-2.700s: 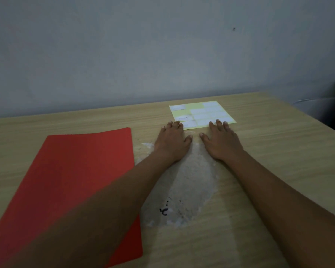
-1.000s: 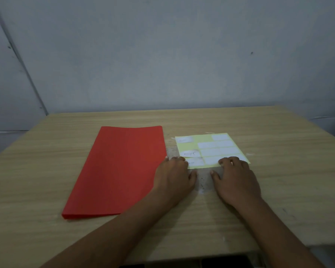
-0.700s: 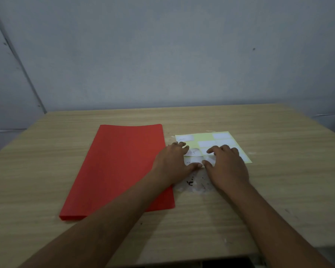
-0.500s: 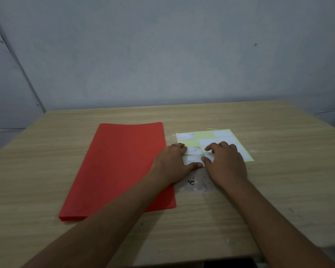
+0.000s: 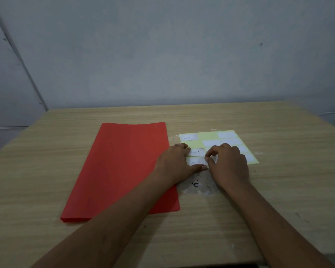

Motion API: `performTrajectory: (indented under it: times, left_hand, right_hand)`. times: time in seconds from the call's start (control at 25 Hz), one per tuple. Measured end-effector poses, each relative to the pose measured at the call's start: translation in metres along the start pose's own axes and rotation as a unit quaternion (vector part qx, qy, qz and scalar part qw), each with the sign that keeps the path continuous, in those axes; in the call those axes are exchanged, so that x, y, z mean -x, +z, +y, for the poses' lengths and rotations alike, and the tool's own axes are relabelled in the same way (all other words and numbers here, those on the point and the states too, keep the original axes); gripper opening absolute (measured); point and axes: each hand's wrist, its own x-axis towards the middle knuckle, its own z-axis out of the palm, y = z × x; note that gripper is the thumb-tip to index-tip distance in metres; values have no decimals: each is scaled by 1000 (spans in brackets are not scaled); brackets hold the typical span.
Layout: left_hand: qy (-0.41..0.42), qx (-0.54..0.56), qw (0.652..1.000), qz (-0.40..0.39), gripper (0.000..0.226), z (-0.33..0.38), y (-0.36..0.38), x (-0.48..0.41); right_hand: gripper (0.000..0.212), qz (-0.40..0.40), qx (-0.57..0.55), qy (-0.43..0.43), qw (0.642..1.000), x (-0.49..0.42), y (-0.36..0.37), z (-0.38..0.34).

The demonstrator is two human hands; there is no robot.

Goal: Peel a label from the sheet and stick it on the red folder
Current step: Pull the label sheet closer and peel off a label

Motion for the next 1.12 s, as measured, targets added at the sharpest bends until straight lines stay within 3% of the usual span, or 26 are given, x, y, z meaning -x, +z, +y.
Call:
performTrajectory:
  times: [0.28,0.64,0.84,1.12]
  left_hand:
    - [-5,8,1000,0,94,-1,1,-1]
    - [1,0,1000,9,90,-2,4,0]
    - [2,-6,1000,0,93,-3,4,-2]
    - [-2,-2,1000,-5,94,-2,5,-2]
  right_hand:
    - [15,-33,-43,21,998,-32,-4,-14]
    - [20,-188,-19,45,981,-61,-10,-23]
    - [30,-176,-30,53,982,-42,-17,-7]
    - [12,-84,-48,42,994,-13,-14,0]
